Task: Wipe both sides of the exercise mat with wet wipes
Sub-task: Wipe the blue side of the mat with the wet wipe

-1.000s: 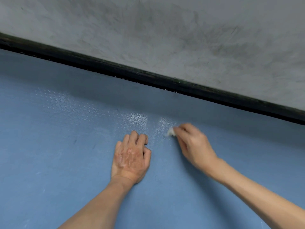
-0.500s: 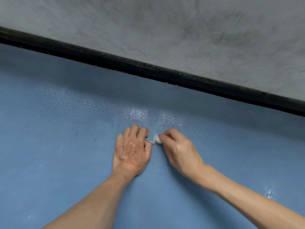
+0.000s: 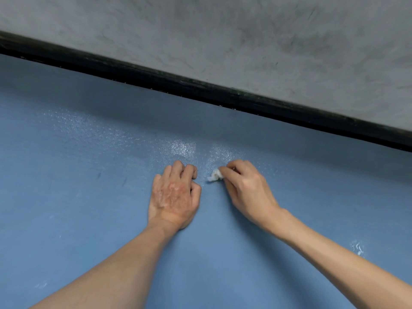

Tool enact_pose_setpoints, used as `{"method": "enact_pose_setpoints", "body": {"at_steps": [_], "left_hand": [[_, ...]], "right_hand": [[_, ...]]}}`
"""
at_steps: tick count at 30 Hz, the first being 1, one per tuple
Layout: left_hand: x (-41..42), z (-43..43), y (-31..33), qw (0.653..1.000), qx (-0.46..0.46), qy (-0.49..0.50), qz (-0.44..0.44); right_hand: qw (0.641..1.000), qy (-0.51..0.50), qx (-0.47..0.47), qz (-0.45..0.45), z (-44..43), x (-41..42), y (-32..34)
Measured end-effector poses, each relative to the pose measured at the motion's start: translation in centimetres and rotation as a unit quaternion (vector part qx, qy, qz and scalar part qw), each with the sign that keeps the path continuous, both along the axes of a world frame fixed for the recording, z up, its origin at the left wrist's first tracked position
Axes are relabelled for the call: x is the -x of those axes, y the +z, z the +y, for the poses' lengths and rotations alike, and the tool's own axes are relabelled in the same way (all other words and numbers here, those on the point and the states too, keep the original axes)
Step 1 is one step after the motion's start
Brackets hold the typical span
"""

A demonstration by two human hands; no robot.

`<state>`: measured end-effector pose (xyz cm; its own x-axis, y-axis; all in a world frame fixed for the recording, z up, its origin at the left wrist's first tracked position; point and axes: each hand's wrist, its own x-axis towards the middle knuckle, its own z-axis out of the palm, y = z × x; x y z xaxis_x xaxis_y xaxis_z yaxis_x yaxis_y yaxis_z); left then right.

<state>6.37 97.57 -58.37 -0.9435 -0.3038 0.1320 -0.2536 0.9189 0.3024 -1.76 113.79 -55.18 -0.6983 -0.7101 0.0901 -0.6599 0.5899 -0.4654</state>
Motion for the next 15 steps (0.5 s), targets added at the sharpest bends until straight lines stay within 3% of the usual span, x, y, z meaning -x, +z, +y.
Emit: {"method": "enact_pose_setpoints", "body": {"at_steps": [2,7,15], "left_hand": [[0.1,0.0,0.0,1.000,-0.002,0.001,0.001],[0.1,0.0,0.0,1.000,-0.005,-0.001,0.005],[0.0,-0.1,0.0,1.000,-0.008,-0.001,0.008]], "right_hand": [[1.000,0.000,-0.001,0.009,-0.3,-1.3,0.0],[0.978,0.187,-0.032,-0.082,2.5,-10.2,0.9],[0.983,0.151,-0.062,-0.082,2.1,-12.0,0.8]]}}
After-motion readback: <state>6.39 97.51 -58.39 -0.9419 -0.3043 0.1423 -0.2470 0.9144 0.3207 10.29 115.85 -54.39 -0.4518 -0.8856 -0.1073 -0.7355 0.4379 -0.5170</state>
